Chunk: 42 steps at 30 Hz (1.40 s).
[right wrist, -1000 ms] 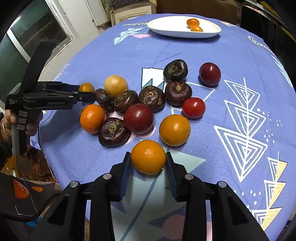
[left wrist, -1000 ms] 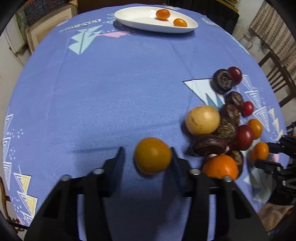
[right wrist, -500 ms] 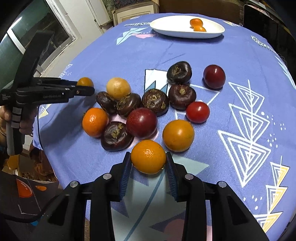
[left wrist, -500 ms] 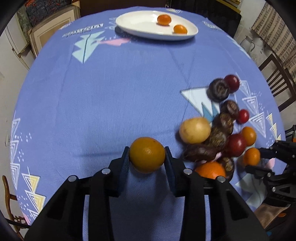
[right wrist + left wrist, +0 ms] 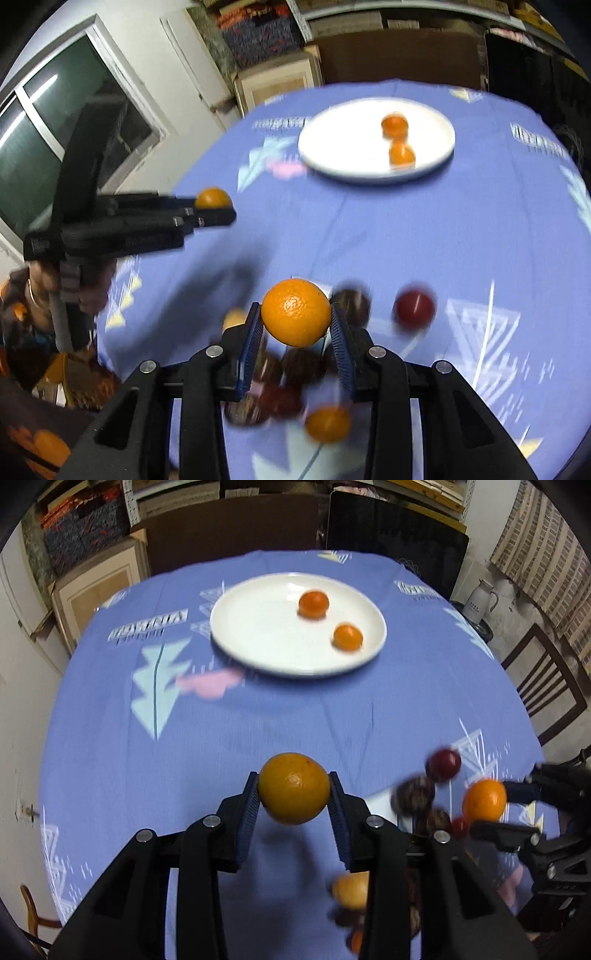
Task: Organize fruits
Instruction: 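Carry both held fruits onto the white plate and open both tools, then move both open tools back over the remaining fruit cluster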
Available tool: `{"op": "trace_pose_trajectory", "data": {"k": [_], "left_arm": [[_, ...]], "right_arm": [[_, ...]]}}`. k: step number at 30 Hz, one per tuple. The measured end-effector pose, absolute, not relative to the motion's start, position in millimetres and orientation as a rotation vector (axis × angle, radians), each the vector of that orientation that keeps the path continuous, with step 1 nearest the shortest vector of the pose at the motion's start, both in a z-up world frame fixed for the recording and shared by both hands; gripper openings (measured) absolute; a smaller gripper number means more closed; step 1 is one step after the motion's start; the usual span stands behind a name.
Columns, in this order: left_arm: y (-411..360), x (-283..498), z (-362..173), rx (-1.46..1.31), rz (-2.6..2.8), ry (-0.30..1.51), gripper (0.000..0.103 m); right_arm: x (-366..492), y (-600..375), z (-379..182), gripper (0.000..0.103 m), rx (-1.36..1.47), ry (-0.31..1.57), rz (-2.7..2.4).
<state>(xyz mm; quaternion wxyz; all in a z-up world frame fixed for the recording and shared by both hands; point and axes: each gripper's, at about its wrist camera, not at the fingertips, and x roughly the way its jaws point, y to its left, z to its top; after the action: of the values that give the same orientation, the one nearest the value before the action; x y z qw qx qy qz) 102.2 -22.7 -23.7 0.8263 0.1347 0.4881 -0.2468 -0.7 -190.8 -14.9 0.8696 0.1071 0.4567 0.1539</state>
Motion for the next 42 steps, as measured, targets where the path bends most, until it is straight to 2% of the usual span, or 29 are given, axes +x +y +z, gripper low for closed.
{"op": "trace_pose_trajectory", "data": {"k": [5, 11, 21, 22, 24, 25, 28, 35, 42], "left_arm": [[-52.9, 157.5, -14.8, 0.258, -0.524, 1.022, 0.036], [-89.3, 223.9, -20.5, 0.274, -0.441, 1.017, 0.036], [-99.3, 266.2, -71.5, 0.322, -0.323, 1.101, 0.036], [-99.0, 266.6, -72.7, 0.328, -0.318, 1.101, 0.042], [-97.7, 266.9, -73.2, 0.325, -0.305, 1.102, 0.056], [-95.9, 266.4, -71.4, 0.316, -0.298, 1.092, 0.059], [-93.4, 262.4, -63.4, 0.313, -0.298, 1.072, 0.064], [-87.0, 238.3, -43.1, 0.320, -0.320, 1.028, 0.066], [-60.9, 171.7, -14.9, 0.330, -0.392, 0.956, 0.077]], "right_arm": [[70.9, -202.6, -0.2, 0.037, 0.153, 0.886, 0.278], [153.4, -210.9, -18.4, 0.037, 0.137, 0.903, 0.213], [193.4, -209.9, -69.6, 0.038, 0.132, 1.013, 0.155], [193.9, -209.3, -70.8, 0.038, 0.118, 1.016, 0.130], [191.1, -209.9, -66.7, 0.053, 0.102, 0.985, 0.095], [188.7, -209.4, -63.4, 0.063, 0.096, 0.970, 0.084], [182.3, -209.8, -54.2, 0.063, 0.111, 0.962, 0.103], [144.6, -223.4, -26.5, 0.063, 0.177, 0.932, 0.106], [49.0, -222.2, -8.1, 0.069, 0.151, 0.915, 0.146]]}}
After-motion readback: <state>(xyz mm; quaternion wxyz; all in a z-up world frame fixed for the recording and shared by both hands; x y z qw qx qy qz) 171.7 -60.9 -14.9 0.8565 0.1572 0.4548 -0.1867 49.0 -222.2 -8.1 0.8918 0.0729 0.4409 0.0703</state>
